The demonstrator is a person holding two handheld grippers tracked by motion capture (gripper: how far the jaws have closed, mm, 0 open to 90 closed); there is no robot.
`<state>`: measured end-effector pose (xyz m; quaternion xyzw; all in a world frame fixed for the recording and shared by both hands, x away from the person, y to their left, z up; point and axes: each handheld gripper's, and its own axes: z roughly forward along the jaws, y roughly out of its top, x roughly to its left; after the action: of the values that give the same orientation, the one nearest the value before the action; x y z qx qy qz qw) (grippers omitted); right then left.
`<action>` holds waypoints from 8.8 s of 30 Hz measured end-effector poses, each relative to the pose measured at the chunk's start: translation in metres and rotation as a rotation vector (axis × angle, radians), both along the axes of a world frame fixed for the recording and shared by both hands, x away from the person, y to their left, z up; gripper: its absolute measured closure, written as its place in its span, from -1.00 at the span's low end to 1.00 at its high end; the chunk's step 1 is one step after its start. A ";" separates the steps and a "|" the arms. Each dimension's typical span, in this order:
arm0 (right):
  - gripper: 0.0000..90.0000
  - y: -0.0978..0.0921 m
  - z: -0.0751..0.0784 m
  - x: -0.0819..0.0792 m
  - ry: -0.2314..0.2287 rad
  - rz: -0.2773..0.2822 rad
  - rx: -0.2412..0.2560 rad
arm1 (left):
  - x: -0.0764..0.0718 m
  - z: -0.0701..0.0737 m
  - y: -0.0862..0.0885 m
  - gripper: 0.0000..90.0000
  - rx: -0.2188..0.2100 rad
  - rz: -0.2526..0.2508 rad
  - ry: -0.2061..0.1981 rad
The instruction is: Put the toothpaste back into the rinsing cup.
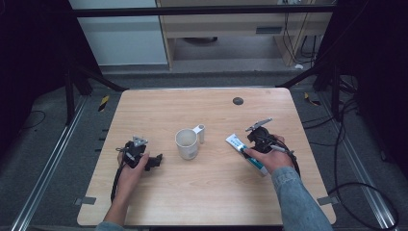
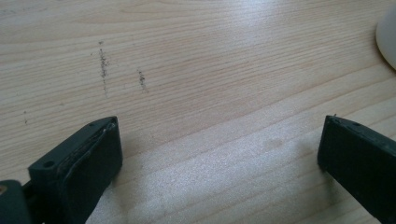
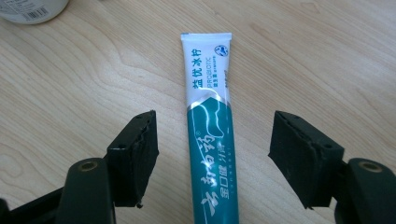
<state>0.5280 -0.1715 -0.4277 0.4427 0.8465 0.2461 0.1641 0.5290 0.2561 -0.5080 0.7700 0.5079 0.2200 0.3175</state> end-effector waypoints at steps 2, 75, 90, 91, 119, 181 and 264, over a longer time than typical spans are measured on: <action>-0.24 0.000 -0.002 0.002 0.012 0.004 -0.002 | 0.000 0.000 0.000 -1.00 0.000 0.000 0.000; 0.74 0.021 -0.033 0.045 0.174 0.000 -0.091 | 0.001 0.000 0.000 -1.00 0.001 -0.004 0.001; 0.76 0.015 0.003 0.030 0.105 -0.009 0.050 | 0.001 0.000 0.000 -1.00 0.001 -0.004 0.001; 0.76 0.016 0.007 0.029 0.090 -0.006 0.066 | 0.001 0.000 0.000 -1.00 0.001 -0.004 0.001; 0.76 0.058 0.073 0.018 -0.180 0.039 0.284 | 0.002 0.000 -0.001 -1.00 0.000 -0.004 0.000; 0.76 0.138 0.128 0.037 -0.311 0.092 0.418 | 0.003 0.000 -0.001 -1.00 0.002 -0.001 -0.001; 0.76 0.195 0.085 0.042 -0.420 0.129 0.568 | 0.003 0.000 -0.001 -1.00 0.005 -0.003 -0.004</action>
<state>0.5696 0.0239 -0.3425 0.3559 0.7185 0.5669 0.1890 0.5316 0.2551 -0.5080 0.7712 0.5053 0.2223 0.3170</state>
